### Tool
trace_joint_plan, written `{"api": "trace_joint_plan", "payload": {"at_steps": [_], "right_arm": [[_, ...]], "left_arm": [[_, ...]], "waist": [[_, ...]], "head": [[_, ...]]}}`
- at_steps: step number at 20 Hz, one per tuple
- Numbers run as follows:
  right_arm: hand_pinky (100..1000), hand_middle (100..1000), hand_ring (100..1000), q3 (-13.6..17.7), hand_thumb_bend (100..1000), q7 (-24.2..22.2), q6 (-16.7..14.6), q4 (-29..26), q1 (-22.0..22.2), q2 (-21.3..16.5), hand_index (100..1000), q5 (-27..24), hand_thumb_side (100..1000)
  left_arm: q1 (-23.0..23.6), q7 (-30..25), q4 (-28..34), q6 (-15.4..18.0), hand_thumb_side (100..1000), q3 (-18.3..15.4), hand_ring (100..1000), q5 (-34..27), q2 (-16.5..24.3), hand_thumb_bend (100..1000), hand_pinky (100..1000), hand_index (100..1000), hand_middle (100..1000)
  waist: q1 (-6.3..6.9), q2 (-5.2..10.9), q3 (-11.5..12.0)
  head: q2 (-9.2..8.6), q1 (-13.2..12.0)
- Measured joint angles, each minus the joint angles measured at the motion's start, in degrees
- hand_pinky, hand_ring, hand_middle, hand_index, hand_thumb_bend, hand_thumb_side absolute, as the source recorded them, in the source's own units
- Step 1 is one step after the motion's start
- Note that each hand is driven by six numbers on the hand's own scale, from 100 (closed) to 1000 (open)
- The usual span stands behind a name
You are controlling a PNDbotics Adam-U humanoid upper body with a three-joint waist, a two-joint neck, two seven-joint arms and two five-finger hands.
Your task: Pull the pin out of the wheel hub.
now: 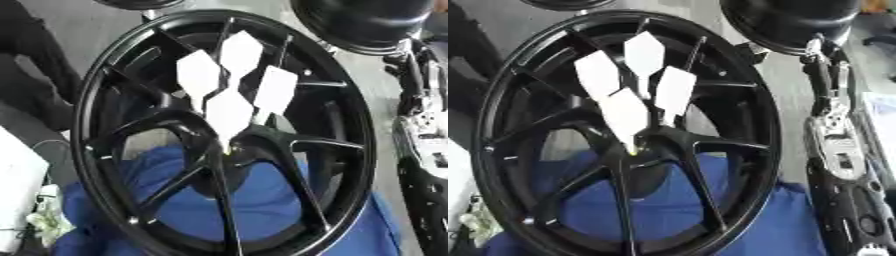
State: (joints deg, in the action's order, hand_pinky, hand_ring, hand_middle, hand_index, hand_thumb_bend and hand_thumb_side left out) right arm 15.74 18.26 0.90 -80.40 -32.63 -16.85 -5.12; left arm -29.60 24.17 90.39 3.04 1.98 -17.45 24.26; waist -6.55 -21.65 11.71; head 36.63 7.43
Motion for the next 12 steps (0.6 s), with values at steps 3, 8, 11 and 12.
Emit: {"api": "trace_joint_plan", "payload": {"at_steps": [3, 8, 11, 12], "right_arm": [[795, 802, 733, -0.3, 109, 0.0, 0.0, 0.0, -0.9, 0.0, 824, 0.2, 580], [795, 799, 735, -1.8, 110, -0.7, 0.7, 0.0, -3.7, -1.8, 825, 1.0, 556], [795, 794, 734, -3.6, 112, -2.0, 1.7, 0.0, -5.8, -5.3, 823, 0.9, 546], [795, 794, 734, -4.4, 112, -2.5, 2.0, 0.0, -6.4, -6.6, 822, 0.8, 544]], "left_arm": [[0.0, -0.1, 0.0, 0.0, 868, 0.0, 693, 0.0, 0.0, 169, 637, 710, 659], [0.3, -0.4, -0.1, -0.1, 869, 0.3, 693, 0.0, 0.0, 168, 637, 709, 660], [0.8, -0.6, -0.4, -0.2, 870, 0.4, 694, 0.0, 0.2, 167, 637, 709, 660], [0.9, -0.6, -0.5, -0.2, 870, 0.5, 694, 0.0, 0.4, 167, 637, 709, 660]], "waist": [[0.00, 0.12, 0.1], [-0.35, 1.63, -0.3], [-0.68, 2.24, -0.7], [-0.73, 2.36, -0.8]], "head": [[-0.03, -0.3], [0.06, -0.6], [0.50, -0.9], [0.62, -0.9]]}}
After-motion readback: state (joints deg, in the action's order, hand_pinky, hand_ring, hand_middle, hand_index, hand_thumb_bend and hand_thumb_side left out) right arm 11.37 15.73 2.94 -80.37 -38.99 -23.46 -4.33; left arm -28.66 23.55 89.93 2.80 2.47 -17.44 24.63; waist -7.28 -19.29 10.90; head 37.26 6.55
